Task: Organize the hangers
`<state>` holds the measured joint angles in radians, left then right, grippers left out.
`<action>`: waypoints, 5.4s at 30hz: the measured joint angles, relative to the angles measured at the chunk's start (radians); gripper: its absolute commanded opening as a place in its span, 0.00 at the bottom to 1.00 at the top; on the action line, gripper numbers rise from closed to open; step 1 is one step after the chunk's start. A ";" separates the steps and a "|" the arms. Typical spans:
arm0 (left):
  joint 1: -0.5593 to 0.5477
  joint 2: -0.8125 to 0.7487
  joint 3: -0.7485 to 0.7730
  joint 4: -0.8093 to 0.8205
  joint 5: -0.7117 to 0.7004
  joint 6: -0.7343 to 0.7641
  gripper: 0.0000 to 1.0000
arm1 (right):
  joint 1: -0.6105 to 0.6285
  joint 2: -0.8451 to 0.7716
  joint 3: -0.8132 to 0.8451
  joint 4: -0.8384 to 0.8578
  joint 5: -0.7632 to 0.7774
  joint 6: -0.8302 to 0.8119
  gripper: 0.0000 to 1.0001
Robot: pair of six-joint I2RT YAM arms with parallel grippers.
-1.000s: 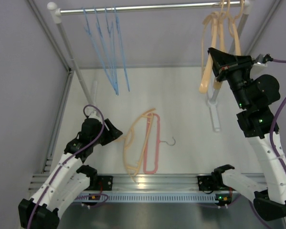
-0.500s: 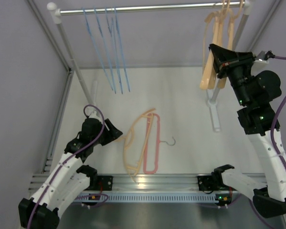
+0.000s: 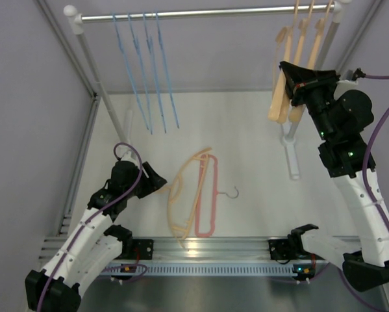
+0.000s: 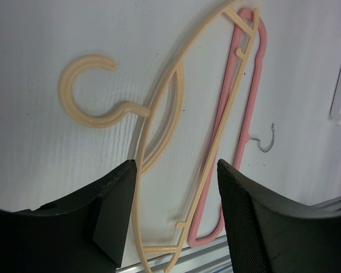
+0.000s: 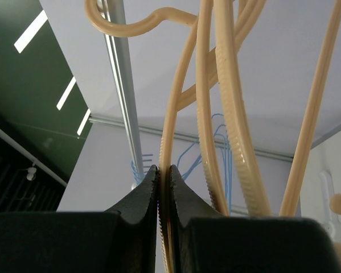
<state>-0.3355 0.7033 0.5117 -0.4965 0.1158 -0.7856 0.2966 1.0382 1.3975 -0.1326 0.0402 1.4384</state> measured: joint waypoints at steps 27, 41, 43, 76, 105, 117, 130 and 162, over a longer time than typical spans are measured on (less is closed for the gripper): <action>0.000 0.013 0.000 0.002 0.000 0.000 0.63 | -0.001 -0.150 -0.076 -0.048 0.034 -0.069 0.43; 0.000 0.012 -0.007 0.005 0.000 -0.001 0.63 | -0.002 -0.261 -0.121 -0.147 -0.024 -0.196 0.49; 0.000 0.012 -0.016 0.005 0.000 -0.002 0.63 | -0.002 -0.279 -0.122 -0.183 -0.040 -0.237 0.49; 0.000 0.030 0.013 0.006 -0.005 0.000 0.63 | 0.972 0.050 -0.026 -0.493 0.564 -0.742 0.38; 0.000 0.072 0.029 0.006 -0.085 0.014 0.64 | 1.319 0.846 -0.170 -0.183 0.591 -0.556 0.37; 0.001 0.076 0.020 0.019 -0.085 0.014 0.64 | 1.319 0.925 -0.150 -0.177 0.652 -0.562 0.38; 0.001 0.091 0.011 0.038 -0.084 0.013 0.64 | 1.317 0.990 -0.114 -0.159 0.696 -0.623 0.38; 0.001 0.092 0.003 0.049 -0.080 0.006 0.64 | 1.317 0.816 -0.254 -0.138 0.694 -0.591 0.00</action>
<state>-0.3344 0.7956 0.5144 -0.4477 0.0360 -0.7795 1.6138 1.8545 1.1431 -0.2707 0.7341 0.8471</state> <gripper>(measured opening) 0.637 0.067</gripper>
